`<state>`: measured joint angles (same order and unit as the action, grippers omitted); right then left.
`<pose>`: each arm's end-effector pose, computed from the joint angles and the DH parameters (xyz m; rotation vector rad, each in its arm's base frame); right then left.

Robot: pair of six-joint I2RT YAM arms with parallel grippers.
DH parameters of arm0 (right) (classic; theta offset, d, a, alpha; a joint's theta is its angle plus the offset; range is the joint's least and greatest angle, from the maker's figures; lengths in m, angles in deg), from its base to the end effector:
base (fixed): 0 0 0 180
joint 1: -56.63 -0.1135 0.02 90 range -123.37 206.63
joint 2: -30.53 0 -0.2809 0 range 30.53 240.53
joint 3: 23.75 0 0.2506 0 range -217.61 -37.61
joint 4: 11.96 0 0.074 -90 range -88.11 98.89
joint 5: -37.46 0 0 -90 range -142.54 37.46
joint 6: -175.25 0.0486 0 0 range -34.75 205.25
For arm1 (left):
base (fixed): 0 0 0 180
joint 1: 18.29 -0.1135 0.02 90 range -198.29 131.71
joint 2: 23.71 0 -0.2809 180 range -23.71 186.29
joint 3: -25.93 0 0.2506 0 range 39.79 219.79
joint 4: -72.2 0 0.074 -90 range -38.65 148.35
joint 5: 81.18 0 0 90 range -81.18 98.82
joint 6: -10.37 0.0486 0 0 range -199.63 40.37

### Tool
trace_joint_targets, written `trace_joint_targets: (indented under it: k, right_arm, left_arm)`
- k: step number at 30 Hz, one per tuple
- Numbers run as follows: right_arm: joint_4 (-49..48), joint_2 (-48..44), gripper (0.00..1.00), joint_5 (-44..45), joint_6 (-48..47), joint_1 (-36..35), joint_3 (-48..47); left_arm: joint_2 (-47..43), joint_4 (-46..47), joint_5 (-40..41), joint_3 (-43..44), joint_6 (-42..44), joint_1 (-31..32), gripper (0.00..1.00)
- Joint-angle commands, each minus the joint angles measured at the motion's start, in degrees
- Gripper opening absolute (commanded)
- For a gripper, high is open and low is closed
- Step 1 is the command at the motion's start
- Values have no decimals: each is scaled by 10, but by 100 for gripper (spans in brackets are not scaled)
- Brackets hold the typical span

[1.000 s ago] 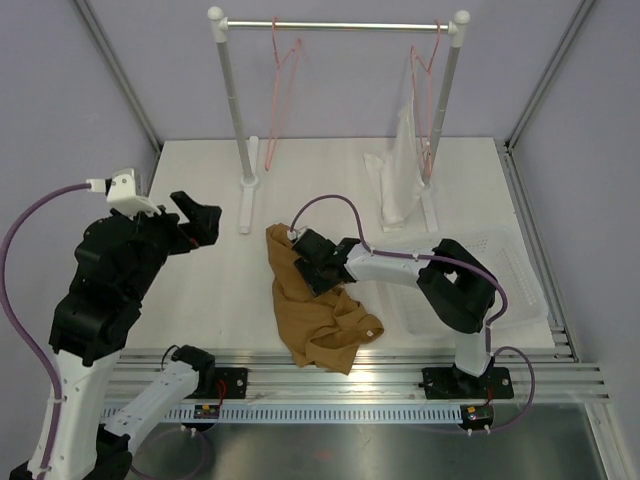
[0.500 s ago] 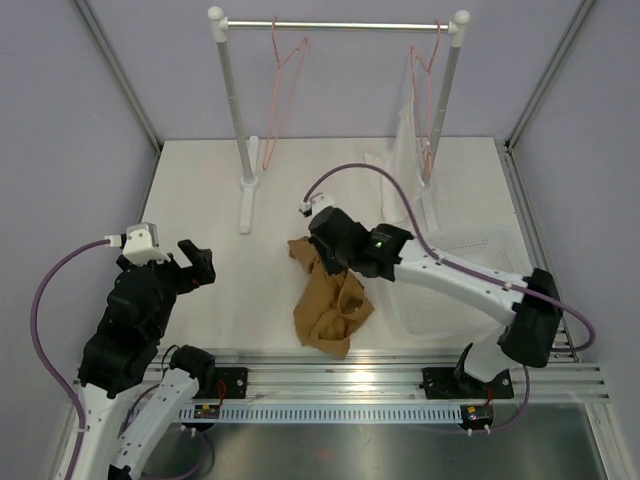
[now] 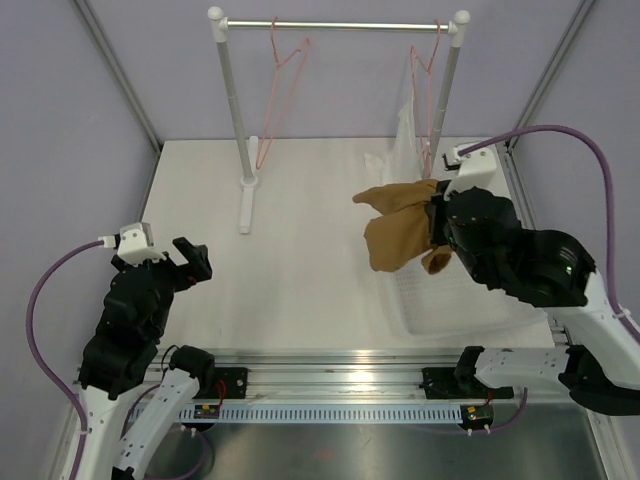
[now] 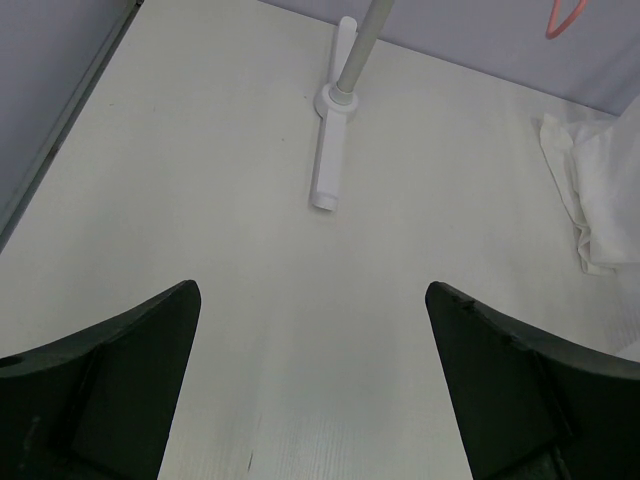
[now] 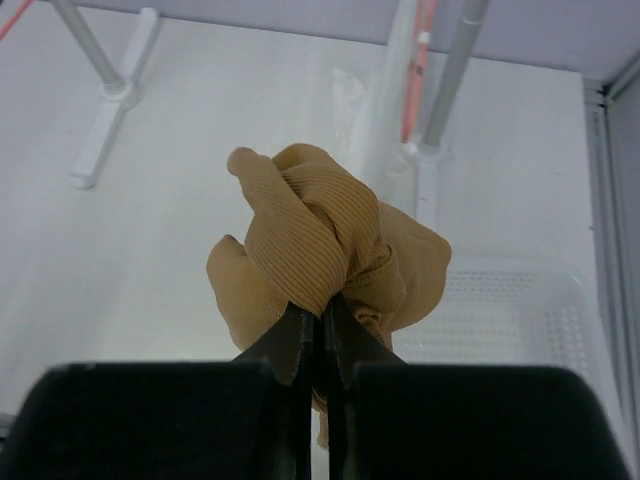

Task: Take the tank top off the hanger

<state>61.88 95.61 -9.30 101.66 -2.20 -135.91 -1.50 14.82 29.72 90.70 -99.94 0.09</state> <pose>0.1165 0.1282 0.5025 -0.2488 1.8903 0.1147 0.0624 -0.0025 0.3586 -0.2853 1.7919 -0.1455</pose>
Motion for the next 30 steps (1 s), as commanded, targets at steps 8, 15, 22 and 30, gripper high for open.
trace_joint_targets:
  k: [8, 15, 22, 30]
  right_arm:
    - [127, -135, 0, 82, 134, -1, 132]
    - [112, -95, 0, 78, 196, 17, 243]
    - [31, -73, 43, -2, 157, 145, 309]
    - [110, -46, 99, 69, 159, 145, 184]
  left_arm:
    - [3, 34, 6, -1, 10, -10, 99]
    - [11, 35, -5, -2, 9, -12, 99]
    - [12, 32, -6, 0, 5, -13, 99]
    - [23, 33, 45, 17, -3, -75, 99]
